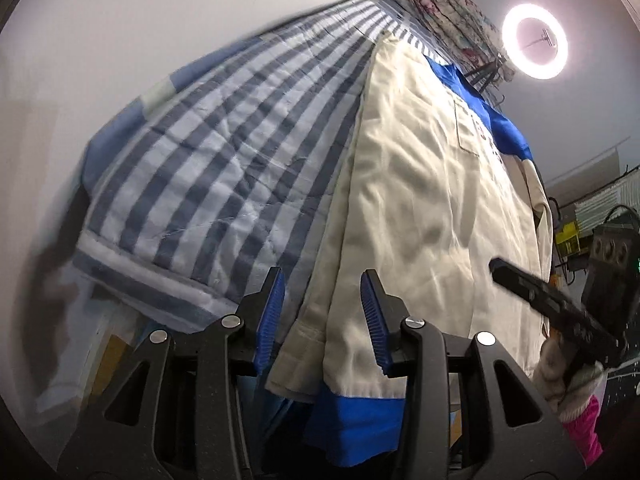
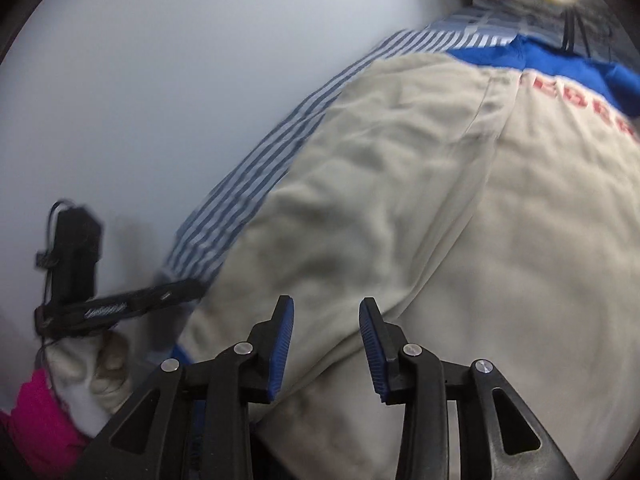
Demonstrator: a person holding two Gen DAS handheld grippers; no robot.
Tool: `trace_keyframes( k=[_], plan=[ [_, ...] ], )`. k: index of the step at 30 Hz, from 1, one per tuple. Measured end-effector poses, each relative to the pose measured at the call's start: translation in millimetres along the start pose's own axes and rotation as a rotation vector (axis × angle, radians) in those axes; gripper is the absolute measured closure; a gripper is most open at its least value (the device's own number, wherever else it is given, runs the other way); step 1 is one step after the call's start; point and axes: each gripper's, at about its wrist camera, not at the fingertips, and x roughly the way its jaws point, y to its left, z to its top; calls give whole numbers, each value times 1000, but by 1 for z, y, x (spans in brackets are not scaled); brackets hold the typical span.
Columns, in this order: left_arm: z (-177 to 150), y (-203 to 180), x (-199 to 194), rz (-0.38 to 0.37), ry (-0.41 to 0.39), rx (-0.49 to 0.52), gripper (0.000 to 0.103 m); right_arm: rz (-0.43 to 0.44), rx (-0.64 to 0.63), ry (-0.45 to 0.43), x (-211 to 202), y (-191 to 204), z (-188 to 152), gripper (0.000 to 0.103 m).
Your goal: Fold large clothes
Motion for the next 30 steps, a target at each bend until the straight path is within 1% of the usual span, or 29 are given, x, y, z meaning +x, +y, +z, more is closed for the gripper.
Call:
trace_keyframes(
  k=[2, 4, 5, 7, 8, 10, 12, 15, 16, 19, 20, 22, 25, 26, 27, 28, 29, 30],
  plan=[
    [-1, -3, 8, -14, 33, 2, 63, -5, -11, 28, 9, 11, -10, 67],
    [-6, -5, 8, -17, 42, 9, 62, -1, 0, 58, 22, 13, -18, 67],
    [-8, -5, 7, -20, 38, 13, 55, 6, 13, 70, 29, 14, -22, 67],
    [-11, -4, 6, -40, 35, 4, 51, 11, 34, 81, 42, 17, -27, 67],
    [-12, -3, 5, -42, 35, 3, 51, 2, 27, 71, 44, 19, -28, 67],
    [-14, -4, 5, -36, 32, 25, 51, 4, 22, 69, 44, 21, -26, 67],
    [-16, -5, 4, -19, 27, 43, 53, 29, 57, 70, 36, 16, -24, 68],
    [-19, -10, 4, 16, 17, 67, 65, 21, 54, 32, 21, 13, -16, 68],
    [-19, -9, 4, 23, 17, 72, 67, 17, 49, 29, 18, 13, -15, 68],
    [-20, -11, 4, 52, 12, 74, 67, 12, 46, 50, 20, 13, -17, 68],
    [-20, -12, 4, 60, 5, 68, 65, 13, 48, 58, 23, 11, -17, 68],
    [-19, -10, 7, 52, 7, 55, 59, 14, 49, 79, 30, 11, -19, 68],
    [-18, -11, 10, 54, 9, 70, 59, 11, 53, 98, 39, 10, -24, 68],
    [-18, -12, 11, 61, 5, 83, 74, 12, 54, 95, 40, 10, -24, 68],
    [-18, -15, 11, 73, 3, 96, 80, 18, 59, 94, 39, 10, -24, 68],
    [-19, -18, 10, 83, -6, 112, 84, 22, 66, 93, 36, 9, -25, 68],
    [-20, -22, 7, 83, -19, 125, 91, 22, 78, 84, 33, 7, -25, 66],
    [-21, -26, 4, 83, -32, 138, 93, 16, 86, 72, 30, 6, -24, 64]
  ],
)
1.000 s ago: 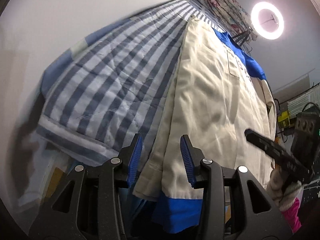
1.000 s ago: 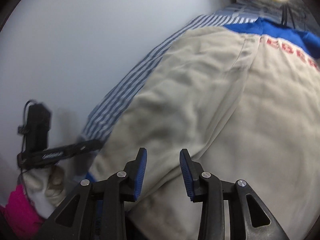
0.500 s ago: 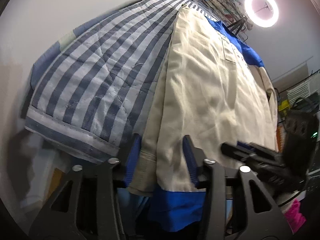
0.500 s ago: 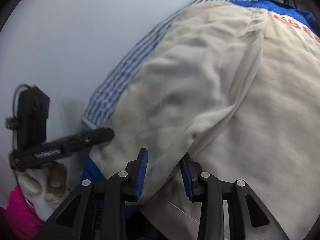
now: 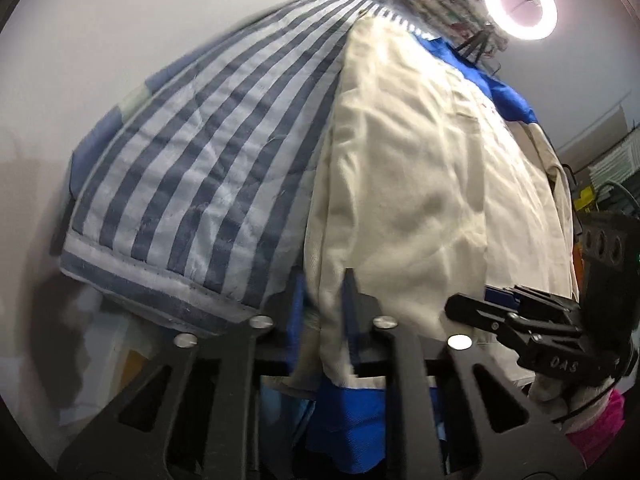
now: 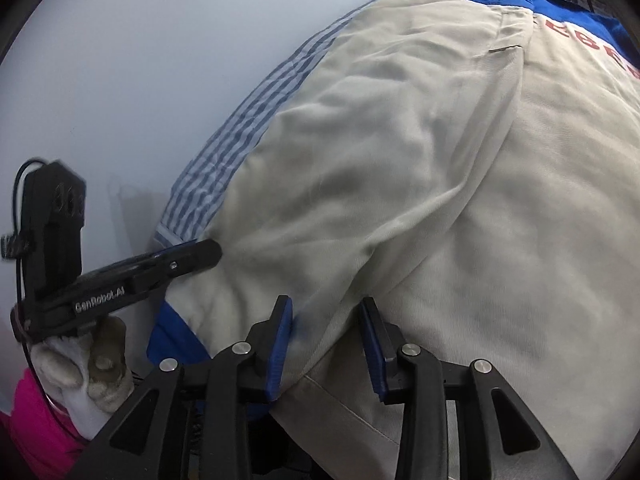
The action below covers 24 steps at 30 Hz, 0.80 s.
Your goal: Fold large clothes
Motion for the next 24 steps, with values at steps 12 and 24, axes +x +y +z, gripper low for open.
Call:
trace_keyframes(
  k=[12, 24],
  plan=[
    [-7, -63, -37, 16, -154, 237, 96, 23, 0, -66, -30, 19, 101, 40],
    [-13, -97, -23, 26, -153, 351, 98, -205, -87, 111, 63, 40, 167, 78]
  ],
)
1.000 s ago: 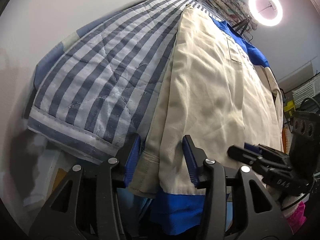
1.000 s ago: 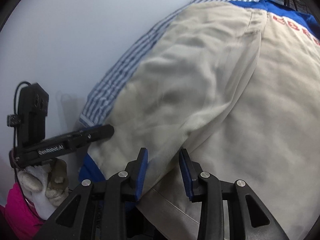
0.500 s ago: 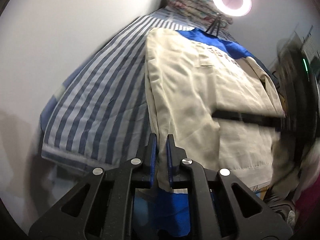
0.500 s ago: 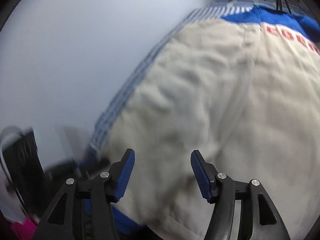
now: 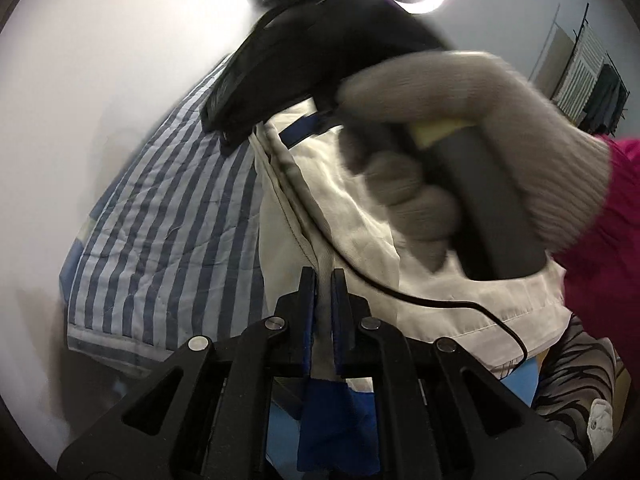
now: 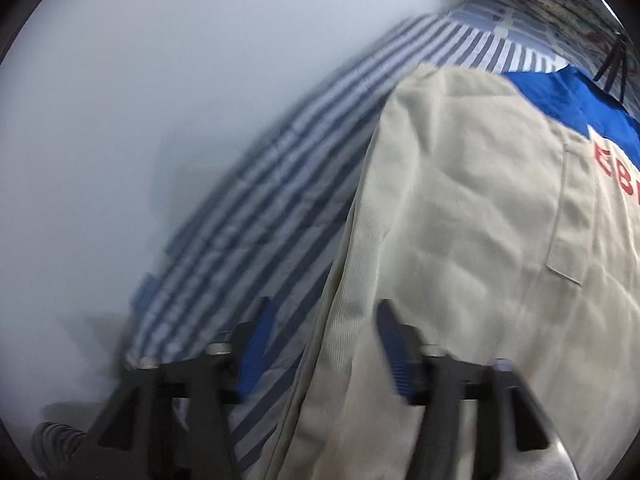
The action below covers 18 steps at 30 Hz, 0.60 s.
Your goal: Fold large clothes
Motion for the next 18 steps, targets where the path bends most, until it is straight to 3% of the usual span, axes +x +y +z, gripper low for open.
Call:
trace_keyframes(
  k=[2, 5, 11, 18],
  plan=[
    [0, -2, 2, 13, 1, 12, 98, 7, 19, -9, 3, -6, -2, 93],
    [0, -6, 1, 20, -3, 25, 98, 98, 100, -54, -7, -26, -8, 98],
    [2, -34, -4, 42, -39, 112, 99, 258, 246, -172, -42, -84, -29, 100],
    [-3, -95, -3, 9, -40, 270, 100, 419, 444, -326, -75, -167, -93, 101]
  ],
)
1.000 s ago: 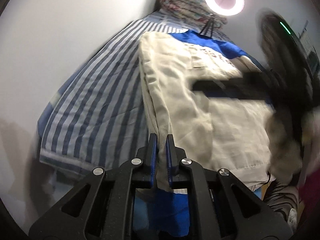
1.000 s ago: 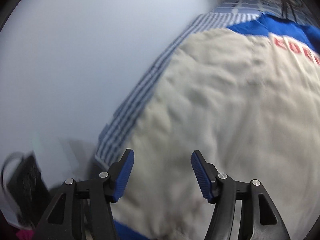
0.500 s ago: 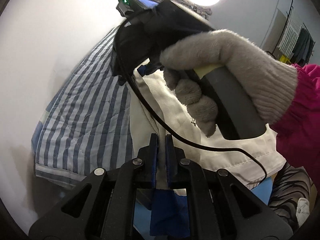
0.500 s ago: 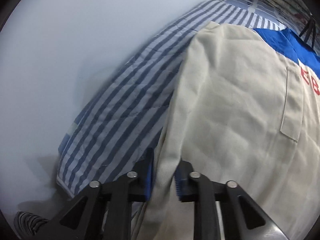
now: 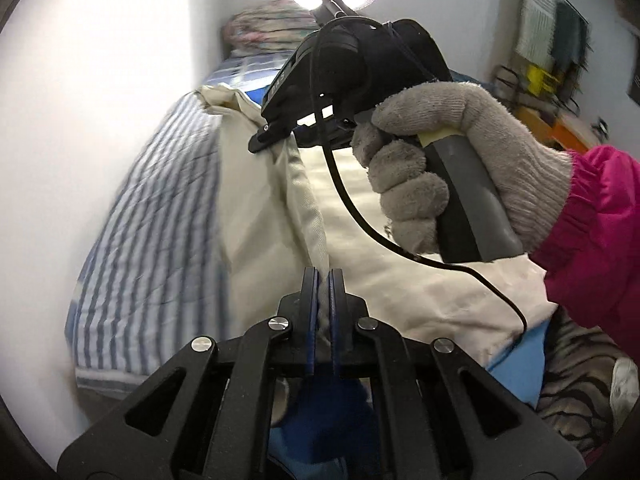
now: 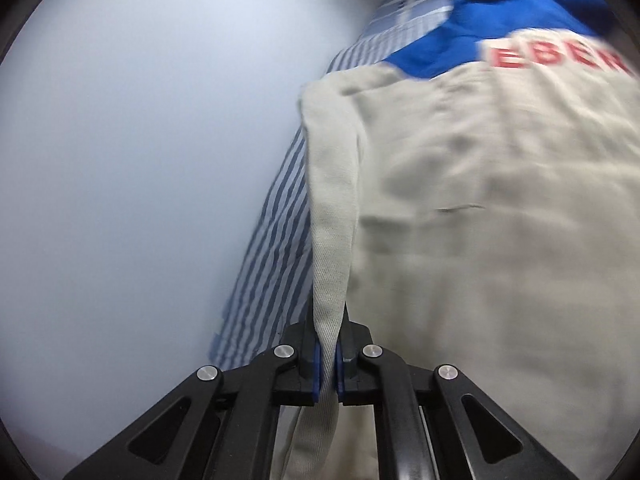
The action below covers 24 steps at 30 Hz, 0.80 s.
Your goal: Fold large clothes
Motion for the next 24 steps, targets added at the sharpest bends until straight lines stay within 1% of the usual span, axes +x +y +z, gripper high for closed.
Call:
trace_keyframes(
  k=[1, 3, 6, 8, 10, 11, 12, 15, 16, 17, 18, 19, 20, 21, 22, 23, 24],
  plan=[
    [-1, -9, 2, -4, 4, 28, 100, 15, 31, -18, -7, -14, -4, 101],
    [-1, -25, 6, -16, 20, 69, 100, 11, 97, -21, -13, -40, -13, 101],
    [-2, -35, 10, -75, 58, 74, 100, -27, 160, -1, -13, -72, -24, 100],
    [-3, -36, 7, -117, 68, 58, 100, -27, 149, -4, -16, -76, -25, 100],
    [-3, -36, -4, -151, 64, 29, 100, -23, 108, -4, -17, -68, -23, 98],
    [-4, -31, -8, -150, 57, 14, 100, -20, 92, 5, -17, -61, -21, 97],
    [-5, -23, -14, -139, 46, 1, 100, -24, 52, 9, -16, -50, -17, 97],
    [-4, 6, -27, -60, 15, -78, 99, -52, -26, 29, -16, -28, -11, 97],
    [-6, 24, -27, -31, 16, -120, 91, -59, -50, 41, -11, -18, -9, 97],
    [-10, 43, -28, -16, 22, -167, 75, -63, -72, 53, -7, -9, -8, 97],
    [-12, 57, -26, -14, 26, -212, 67, -71, -87, 63, 2, -6, -6, 97],
    [-16, 75, -24, -26, 31, -276, 63, -76, -97, 73, 6, 0, -5, 97],
    [-19, 89, -22, -40, 34, -320, 63, -82, -112, 84, 12, 7, -4, 97],
    [-21, 97, -19, -28, 40, -338, 63, -85, -124, 93, 17, 13, -2, 97],
    [-20, 102, -15, 11, 45, -335, 63, -94, -139, 102, 26, 19, 3, 97],
    [-18, 110, -9, 74, 50, -324, 63, -107, -155, 110, 34, 25, 6, 97],
    [-15, 115, -3, 92, 50, -318, 63, -126, -170, 123, 42, 30, 7, 97]
  ],
)
